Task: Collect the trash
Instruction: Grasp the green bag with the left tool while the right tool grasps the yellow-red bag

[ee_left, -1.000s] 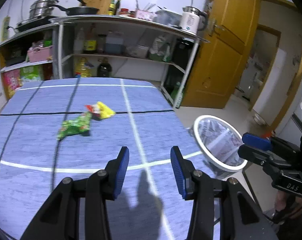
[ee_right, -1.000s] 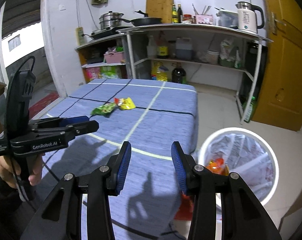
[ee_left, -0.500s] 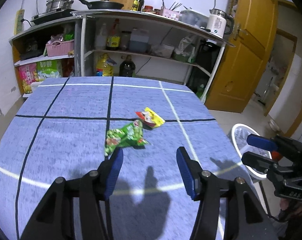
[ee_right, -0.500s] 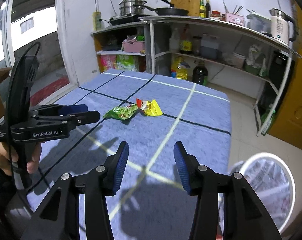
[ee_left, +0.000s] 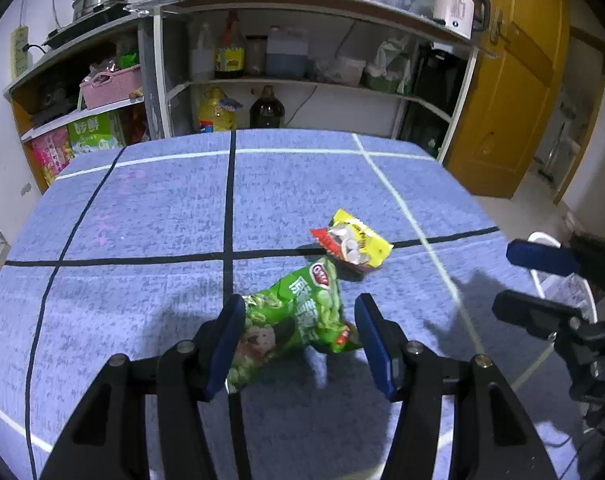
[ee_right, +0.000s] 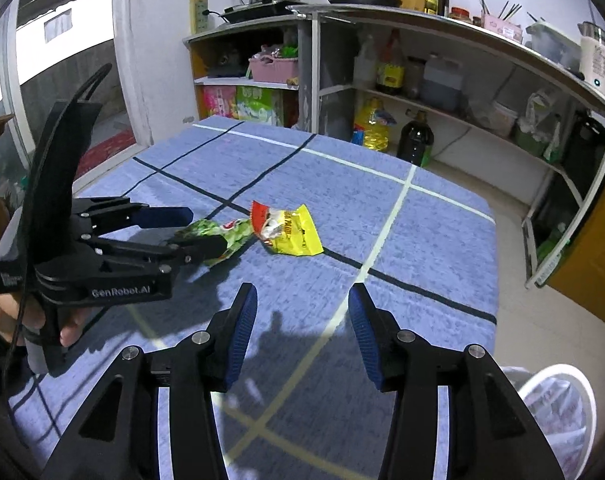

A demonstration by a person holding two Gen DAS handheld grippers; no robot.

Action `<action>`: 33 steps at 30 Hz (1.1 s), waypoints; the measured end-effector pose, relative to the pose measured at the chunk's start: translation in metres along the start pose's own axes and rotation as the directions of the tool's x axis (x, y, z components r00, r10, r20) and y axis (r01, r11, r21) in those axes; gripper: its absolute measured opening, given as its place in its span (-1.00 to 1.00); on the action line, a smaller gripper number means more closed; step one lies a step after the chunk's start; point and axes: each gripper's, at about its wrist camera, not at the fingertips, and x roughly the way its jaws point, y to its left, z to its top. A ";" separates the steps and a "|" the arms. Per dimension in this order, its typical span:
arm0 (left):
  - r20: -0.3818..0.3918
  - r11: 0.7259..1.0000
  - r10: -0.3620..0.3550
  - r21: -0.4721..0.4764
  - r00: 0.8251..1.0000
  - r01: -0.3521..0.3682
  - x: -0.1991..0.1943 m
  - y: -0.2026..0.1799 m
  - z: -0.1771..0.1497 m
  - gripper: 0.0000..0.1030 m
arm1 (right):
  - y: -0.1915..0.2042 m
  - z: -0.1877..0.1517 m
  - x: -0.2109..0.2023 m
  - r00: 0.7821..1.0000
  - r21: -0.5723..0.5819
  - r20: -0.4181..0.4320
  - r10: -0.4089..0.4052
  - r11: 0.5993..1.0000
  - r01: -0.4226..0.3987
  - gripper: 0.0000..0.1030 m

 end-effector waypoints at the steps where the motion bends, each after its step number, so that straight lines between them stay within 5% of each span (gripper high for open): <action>1: -0.010 1.000 0.008 0.009 1.000 -0.008 0.004 -0.001 0.000 0.14 | -0.002 0.001 0.003 1.000 0.001 -0.004 0.000 1.000 0.000 -0.06; 3: -0.035 1.000 0.007 0.007 0.999 -0.007 0.009 -0.001 0.000 0.04 | -0.004 0.004 0.010 1.000 0.003 -0.009 0.002 1.000 -0.002 -0.06; 5: -0.031 1.000 0.003 0.011 1.000 -0.002 0.009 -0.002 0.001 -0.33 | -0.005 0.006 0.014 1.000 0.002 -0.012 0.004 1.000 -0.004 -0.06; 9: -0.034 1.000 0.005 0.019 0.999 -0.004 0.007 -0.003 0.000 -0.57 | -0.006 0.012 0.025 1.000 0.002 -0.013 0.014 1.000 -0.014 -0.06; 22: 0.019 0.998 -0.012 -0.061 1.000 0.013 -0.026 0.037 -0.003 -0.63 | 0.026 0.040 0.073 0.998 -0.091 -0.035 0.050 0.994 -0.053 -0.06; 27: 0.008 0.998 -0.011 -0.069 1.000 0.012 -0.027 0.050 -0.009 -0.63 | 0.035 0.047 0.099 0.999 -0.130 -0.050 0.007 0.991 -0.014 -0.04; 33: 0.006 0.996 -0.014 -0.085 1.000 0.014 -0.026 0.060 -0.012 -0.63 | 0.028 0.052 0.113 0.995 -0.086 -0.100 -0.004 0.996 -0.005 -0.01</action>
